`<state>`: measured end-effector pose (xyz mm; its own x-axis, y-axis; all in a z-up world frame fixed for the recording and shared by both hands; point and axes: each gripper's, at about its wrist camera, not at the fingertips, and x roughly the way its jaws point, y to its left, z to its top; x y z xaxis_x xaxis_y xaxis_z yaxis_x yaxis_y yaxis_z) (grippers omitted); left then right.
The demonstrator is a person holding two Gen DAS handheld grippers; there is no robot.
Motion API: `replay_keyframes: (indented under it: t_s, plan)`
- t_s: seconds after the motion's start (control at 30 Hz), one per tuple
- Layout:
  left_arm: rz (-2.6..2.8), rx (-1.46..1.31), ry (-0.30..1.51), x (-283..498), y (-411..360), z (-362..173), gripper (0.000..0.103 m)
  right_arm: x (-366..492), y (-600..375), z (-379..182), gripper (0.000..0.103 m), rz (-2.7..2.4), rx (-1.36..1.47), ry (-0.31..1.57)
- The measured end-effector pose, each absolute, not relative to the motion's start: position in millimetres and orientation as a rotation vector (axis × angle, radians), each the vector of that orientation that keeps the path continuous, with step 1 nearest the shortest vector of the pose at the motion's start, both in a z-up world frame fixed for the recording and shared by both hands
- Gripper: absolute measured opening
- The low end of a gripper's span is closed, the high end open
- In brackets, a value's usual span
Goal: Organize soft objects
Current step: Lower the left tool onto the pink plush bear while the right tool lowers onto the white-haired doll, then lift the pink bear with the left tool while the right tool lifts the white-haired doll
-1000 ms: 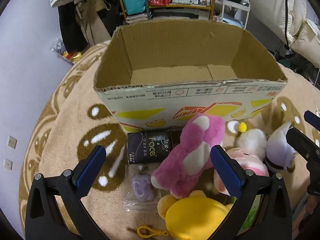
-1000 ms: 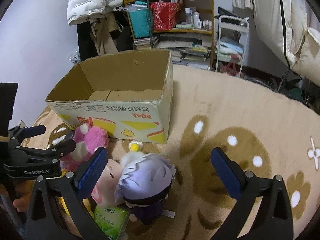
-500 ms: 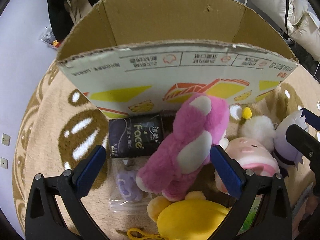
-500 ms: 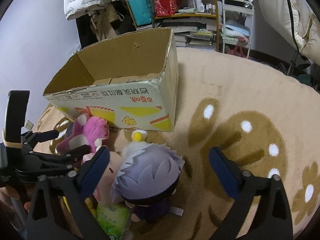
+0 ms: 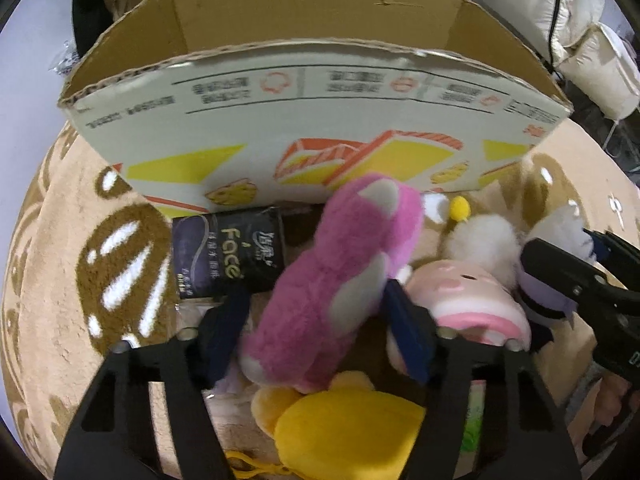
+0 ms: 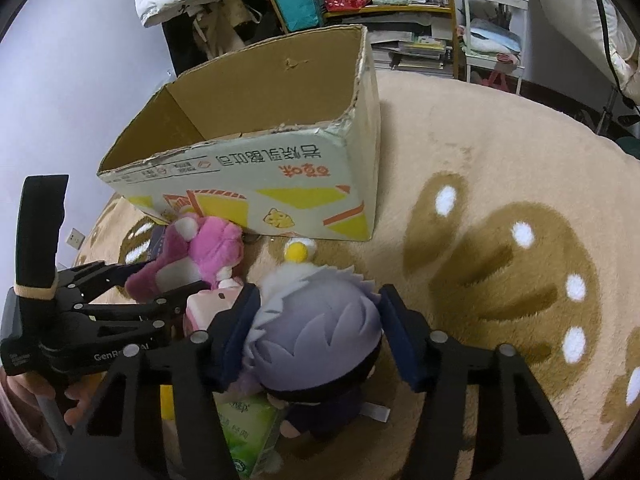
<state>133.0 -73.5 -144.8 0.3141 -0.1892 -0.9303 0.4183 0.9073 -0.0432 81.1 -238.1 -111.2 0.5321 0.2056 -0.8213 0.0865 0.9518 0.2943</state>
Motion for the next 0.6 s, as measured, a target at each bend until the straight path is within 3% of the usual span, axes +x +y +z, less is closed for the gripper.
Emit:
replay_keyframes:
  t_s: [0.3,0.6]
  plan:
    - [-0.422,0.222,1.184,123.2,-79.3,-144.5,0.044,77.5,-240.0,-108.4,0.060,0.059,0.313,0.998]
    - [-0.382,0.274,1.101,100.9,-79.3,-121.6,0.041,65.9,-242.3,-85.5,0.058,0.054,0.303,0.889]
